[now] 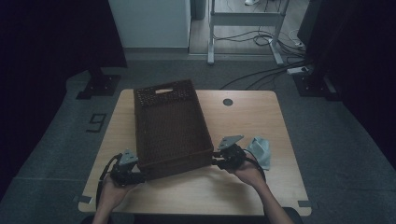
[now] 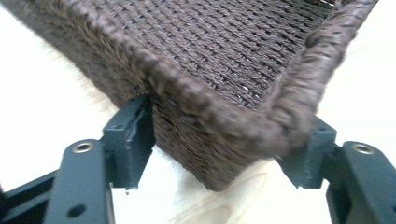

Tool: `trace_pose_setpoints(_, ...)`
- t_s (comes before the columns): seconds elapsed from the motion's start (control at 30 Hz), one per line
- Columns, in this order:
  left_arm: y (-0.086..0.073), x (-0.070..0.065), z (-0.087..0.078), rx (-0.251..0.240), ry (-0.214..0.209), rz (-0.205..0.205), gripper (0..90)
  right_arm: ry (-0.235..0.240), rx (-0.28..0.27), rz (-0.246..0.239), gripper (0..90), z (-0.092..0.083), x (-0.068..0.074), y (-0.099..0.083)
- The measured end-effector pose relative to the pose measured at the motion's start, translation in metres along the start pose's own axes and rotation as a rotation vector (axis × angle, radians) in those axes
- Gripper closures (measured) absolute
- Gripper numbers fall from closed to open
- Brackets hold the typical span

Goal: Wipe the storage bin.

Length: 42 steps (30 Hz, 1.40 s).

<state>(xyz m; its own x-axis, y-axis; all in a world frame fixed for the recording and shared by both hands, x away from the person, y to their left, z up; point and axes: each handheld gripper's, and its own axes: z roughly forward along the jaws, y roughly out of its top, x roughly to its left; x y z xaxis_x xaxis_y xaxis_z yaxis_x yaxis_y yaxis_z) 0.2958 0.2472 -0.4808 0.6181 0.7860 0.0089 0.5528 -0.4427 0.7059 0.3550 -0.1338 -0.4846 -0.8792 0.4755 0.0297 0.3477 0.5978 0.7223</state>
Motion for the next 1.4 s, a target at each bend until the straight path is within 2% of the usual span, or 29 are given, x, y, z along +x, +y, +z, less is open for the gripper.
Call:
trace_pose_setpoints(0.27, 0.005, 0.006, 0.005, -0.004, 0.007, -0.013, 40.3, 0.030, 0.001, -0.005, 65.9, -0.011, 0.013, -0.010)
trace_pose_setpoints(0.4, 0.000, 0.016, 0.002, -0.011, 0.046, -0.045, 39.8, 0.071, 0.003, -0.030, 65.9, -0.008, 0.025, -0.008)
trace_pose_setpoints(0.43, -0.001, 0.019, 0.001, -0.013, 0.056, -0.053, 38.4, 0.083, 0.002, -0.043, 65.8, -0.006, 0.029, -0.007)
trace_pose_setpoints(0.5, -0.004, 0.024, 0.000, -0.022, 0.051, -0.075, 29.0, 0.118, 0.001, -0.065, 65.5, -0.002, 0.037, -0.003)
trace_pose_setpoints(0.53, -0.005, 0.025, 0.000, -0.021, 0.068, -0.077, 28.4, 0.139, 0.002, -0.083, 64.3, 0.001, 0.042, -0.001)
trace_pose_setpoints(0.6, -0.008, 0.026, 0.000, -0.009, 0.091, -0.080, 21.3, 0.149, 0.011, -0.133, 61.1, 0.005, 0.050, 0.003)
trace_pose_setpoints(0.67, -0.011, 0.028, -0.001, -0.002, 0.113, -0.093, 17.4, 0.151, 0.015, -0.146, 58.3, 0.006, 0.052, 0.004)
trace_pose_setpoints(0.77, -0.015, 0.032, -0.005, -0.004, 0.127, -0.123, 14.2, 0.119, 0.020, -0.115, 54.1, 0.003, 0.044, 0.001)
trace_pose_setpoints(0.87, -0.019, 0.035, -0.007, -0.008, 0.131, -0.153, 13.5, 0.050, 0.036, -0.068, 48.2, 0.003, 0.032, -0.005)
trace_pose_setpoints(0.9, -0.020, 0.036, -0.007, -0.010, 0.128, -0.162, 12.9, 0.042, 0.037, -0.057, 46.2, 0.004, 0.028, -0.006)
trace_pose_setpoints(1.03, -0.022, 0.034, -0.005, 0.001, 0.122, -0.168, 9.7, 0.005, 0.013, -0.017, 37.1, 0.012, 0.018, -0.003)
trace_pose_setpoints(1.1, -0.022, 0.032, -0.004, 0.008, 0.116, -0.162, 6.7, 0.011, 0.001, 0.004, 35.6, 0.017, 0.018, 0.001)
trace_pose_setpoints(1.17, -0.021, 0.029, -0.003, 0.015, 0.116, -0.150, 6.0, 0.004, 0.006, -0.003, 32.7, 0.021, 0.020, 0.004)
trace_pose_setpoints(1.3, -0.020, 0.028, -0.002, 0.016, 0.110, -0.150, 4.9, 0.024, -0.013, 0.009, 31.0, 0.030, 0.026, 0.007)
trace_pose_setpoints(1.4, -0.019, 0.027, -0.001, 0.015, 0.103, -0.147, 4.9, 0.032, -0.019, -0.001, 29.3, 0.036, 0.031, 0.012)
